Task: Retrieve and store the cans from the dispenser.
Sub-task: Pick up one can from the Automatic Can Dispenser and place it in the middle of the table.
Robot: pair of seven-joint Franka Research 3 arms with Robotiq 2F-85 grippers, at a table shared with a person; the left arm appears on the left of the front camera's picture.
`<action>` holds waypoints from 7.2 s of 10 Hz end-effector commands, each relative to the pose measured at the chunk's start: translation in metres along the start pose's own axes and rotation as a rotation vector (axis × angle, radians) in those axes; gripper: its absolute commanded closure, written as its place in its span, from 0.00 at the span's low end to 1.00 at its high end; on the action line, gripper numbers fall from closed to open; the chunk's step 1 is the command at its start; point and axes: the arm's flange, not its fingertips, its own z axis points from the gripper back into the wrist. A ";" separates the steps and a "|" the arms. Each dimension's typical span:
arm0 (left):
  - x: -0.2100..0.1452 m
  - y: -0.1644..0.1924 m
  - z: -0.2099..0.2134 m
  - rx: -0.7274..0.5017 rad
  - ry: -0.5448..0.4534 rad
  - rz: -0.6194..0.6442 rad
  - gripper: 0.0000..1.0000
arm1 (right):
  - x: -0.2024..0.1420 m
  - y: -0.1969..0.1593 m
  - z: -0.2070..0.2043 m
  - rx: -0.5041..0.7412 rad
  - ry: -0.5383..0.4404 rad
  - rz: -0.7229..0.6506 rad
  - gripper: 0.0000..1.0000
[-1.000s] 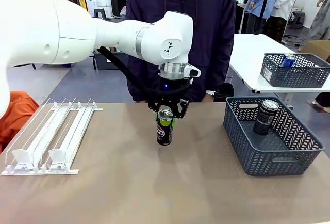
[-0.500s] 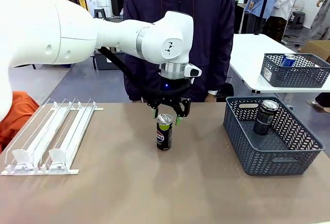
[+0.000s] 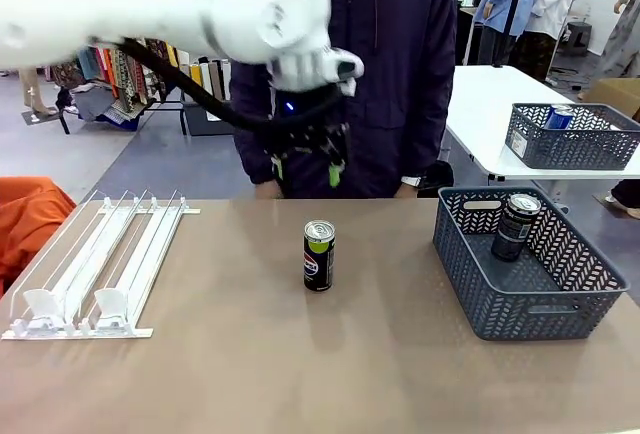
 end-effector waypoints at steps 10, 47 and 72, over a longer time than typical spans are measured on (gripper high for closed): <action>-0.321 0.326 0.021 -0.905 -0.667 0.293 0.00 | 0.004 0.002 -0.003 0.028 -0.020 0.025 0.00; -0.321 0.326 0.021 -0.905 -0.667 0.293 0.00 | 0.004 0.002 -0.003 0.028 -0.020 0.025 0.00; -0.321 0.326 0.021 -0.905 -0.667 0.293 0.00 | 0.004 0.002 -0.003 0.028 -0.020 0.025 0.00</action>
